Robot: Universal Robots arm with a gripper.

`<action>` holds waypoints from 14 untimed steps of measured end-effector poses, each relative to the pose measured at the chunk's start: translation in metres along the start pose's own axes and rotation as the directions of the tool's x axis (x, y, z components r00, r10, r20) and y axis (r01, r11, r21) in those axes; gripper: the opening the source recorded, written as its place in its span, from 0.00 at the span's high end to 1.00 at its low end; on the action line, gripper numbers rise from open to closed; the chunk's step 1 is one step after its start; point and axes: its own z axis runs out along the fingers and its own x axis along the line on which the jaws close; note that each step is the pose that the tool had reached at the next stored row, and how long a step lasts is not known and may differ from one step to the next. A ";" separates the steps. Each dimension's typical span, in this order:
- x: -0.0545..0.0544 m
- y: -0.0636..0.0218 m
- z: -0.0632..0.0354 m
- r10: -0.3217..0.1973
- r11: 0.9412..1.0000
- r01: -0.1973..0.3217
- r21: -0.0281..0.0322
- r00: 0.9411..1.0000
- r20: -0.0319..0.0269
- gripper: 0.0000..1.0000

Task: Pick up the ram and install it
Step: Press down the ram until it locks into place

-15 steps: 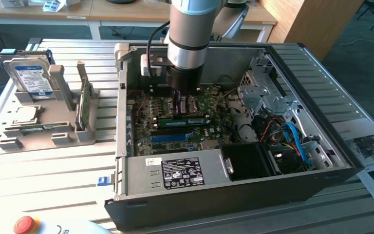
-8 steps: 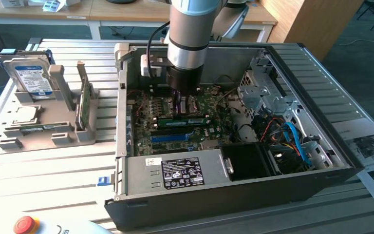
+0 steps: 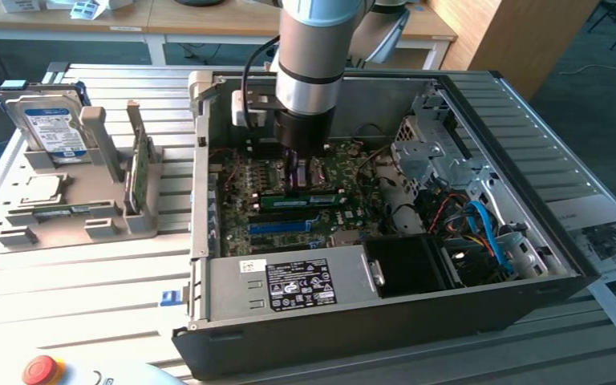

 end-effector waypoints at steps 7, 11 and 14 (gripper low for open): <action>0.000 0.0000 0.0021 0.000 1.000 0.000 0.000 1.000 0.000 0.90; 0.000 -0.0001 0.0030 0.000 1.000 0.000 0.000 1.000 0.000 0.90; 0.000 -0.0001 0.0037 0.000 1.000 0.000 0.000 1.000 0.000 0.90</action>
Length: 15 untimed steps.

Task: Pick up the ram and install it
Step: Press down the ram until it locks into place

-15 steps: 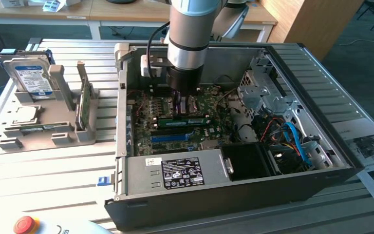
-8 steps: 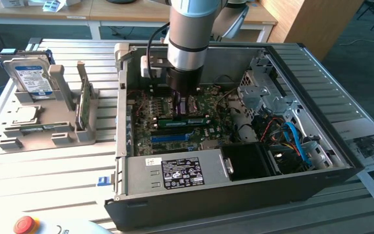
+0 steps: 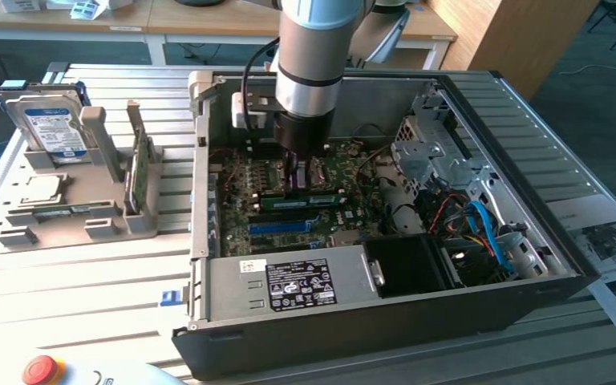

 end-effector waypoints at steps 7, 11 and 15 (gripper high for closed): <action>0.000 -0.0001 0.0009 0.000 1.000 0.000 0.000 1.000 0.001 0.90; 0.000 0.0000 -0.0050 0.000 1.000 0.000 0.000 1.000 0.000 0.90; 0.000 -0.0001 -0.0098 0.000 1.000 0.000 0.000 1.000 0.000 0.90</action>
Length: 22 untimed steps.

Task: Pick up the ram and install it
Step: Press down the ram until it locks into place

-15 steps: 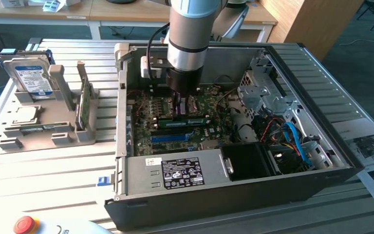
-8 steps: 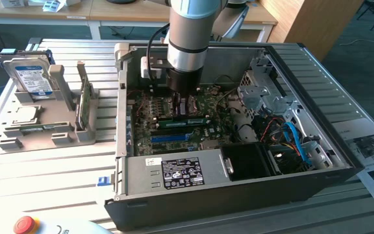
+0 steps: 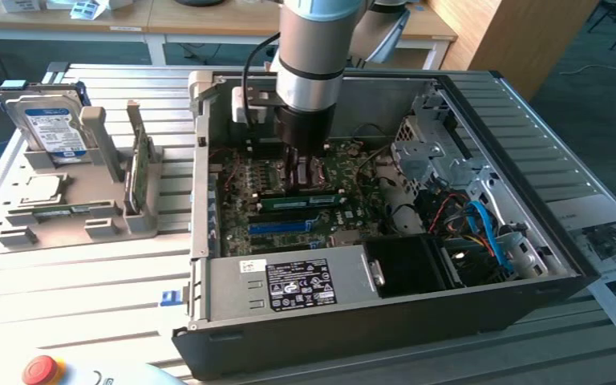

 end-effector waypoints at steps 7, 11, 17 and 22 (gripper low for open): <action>0.000 -0.0001 -0.0093 0.000 1.000 0.000 0.000 1.000 0.000 0.90; 0.000 -0.0003 -0.0149 0.000 1.000 0.000 0.000 1.000 0.000 0.90; 0.000 -0.0003 -0.0235 0.000 1.000 0.000 0.000 1.000 0.000 0.90; 0.000 -0.0004 -0.0310 0.000 1.000 0.000 0.000 1.000 0.000 0.90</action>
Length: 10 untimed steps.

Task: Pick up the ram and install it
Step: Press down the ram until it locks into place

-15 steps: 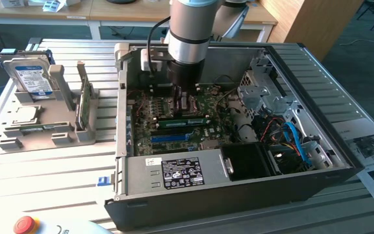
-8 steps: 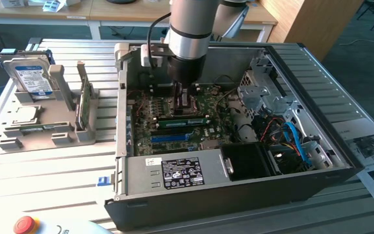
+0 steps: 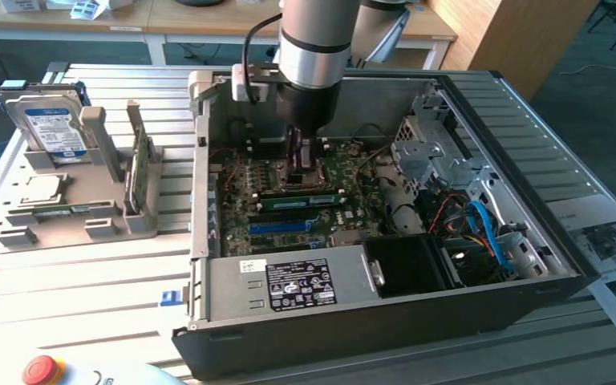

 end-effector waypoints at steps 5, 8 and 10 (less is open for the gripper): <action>0.000 -0.0001 -0.0087 0.000 1.000 0.000 0.000 1.000 0.000 0.90; 0.000 -0.0001 -0.0135 0.000 1.000 0.000 0.000 1.000 0.000 0.90; 0.000 -0.0001 -0.0172 0.000 1.000 0.000 0.000 1.000 -0.001 0.90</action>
